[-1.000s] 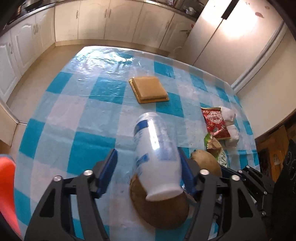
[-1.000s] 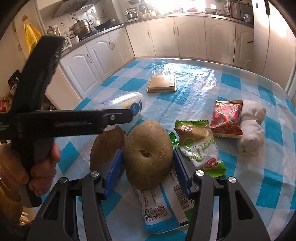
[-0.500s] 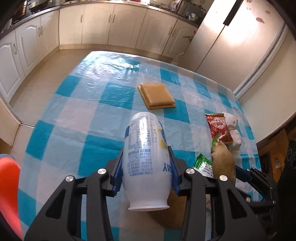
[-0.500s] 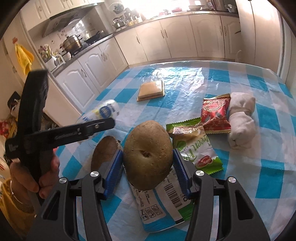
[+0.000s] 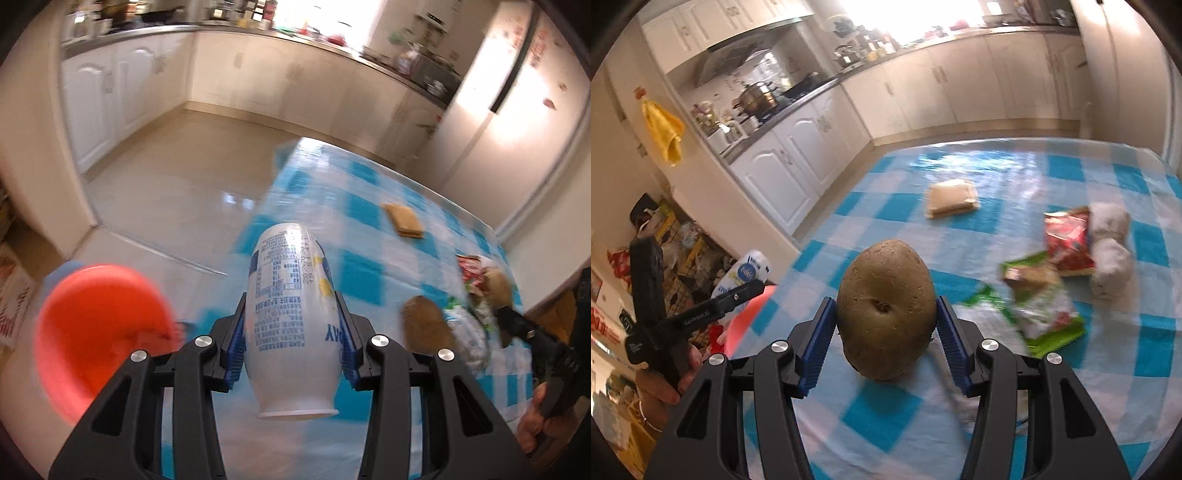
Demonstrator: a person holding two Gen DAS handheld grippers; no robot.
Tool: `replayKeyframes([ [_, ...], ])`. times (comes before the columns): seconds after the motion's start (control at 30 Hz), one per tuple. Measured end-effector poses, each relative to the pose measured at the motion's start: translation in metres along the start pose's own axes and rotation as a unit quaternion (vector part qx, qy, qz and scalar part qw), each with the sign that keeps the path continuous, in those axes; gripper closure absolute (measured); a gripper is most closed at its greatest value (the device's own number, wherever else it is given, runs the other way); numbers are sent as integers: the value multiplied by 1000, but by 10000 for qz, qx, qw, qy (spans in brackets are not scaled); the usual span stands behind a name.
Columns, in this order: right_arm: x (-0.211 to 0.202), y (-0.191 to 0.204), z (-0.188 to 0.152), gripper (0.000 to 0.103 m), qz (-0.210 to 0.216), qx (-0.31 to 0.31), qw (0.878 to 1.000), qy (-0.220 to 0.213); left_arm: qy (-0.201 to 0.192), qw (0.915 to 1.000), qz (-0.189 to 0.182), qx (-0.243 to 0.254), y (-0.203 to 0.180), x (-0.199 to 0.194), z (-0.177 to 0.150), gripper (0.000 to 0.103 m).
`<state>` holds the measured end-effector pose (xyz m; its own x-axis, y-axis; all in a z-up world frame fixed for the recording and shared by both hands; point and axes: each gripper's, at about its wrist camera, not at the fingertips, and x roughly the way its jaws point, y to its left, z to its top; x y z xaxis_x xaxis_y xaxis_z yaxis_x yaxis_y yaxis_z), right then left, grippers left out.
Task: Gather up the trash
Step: 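Carry the bottle and potato to the orange bucket and release both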
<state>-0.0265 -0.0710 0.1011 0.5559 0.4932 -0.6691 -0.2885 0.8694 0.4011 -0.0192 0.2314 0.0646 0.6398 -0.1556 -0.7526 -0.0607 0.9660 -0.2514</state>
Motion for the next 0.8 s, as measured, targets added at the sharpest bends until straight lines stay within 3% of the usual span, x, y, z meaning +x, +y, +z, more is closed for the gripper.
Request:
replayKeyframes([
  [0.37,59,135,6,47,800,-976,9905,542,-54,9902,996,-975,141,-45,-29,59],
  [0.6,125,217,-10,47,1099,-1509,9757,1151,85,9840,1119,-1383,191,-41,-44,59],
  [0.8,175,264,-28,47,1124,-1806,9637,1615,344,9816,1102,-1521,214,-17,-56,59],
])
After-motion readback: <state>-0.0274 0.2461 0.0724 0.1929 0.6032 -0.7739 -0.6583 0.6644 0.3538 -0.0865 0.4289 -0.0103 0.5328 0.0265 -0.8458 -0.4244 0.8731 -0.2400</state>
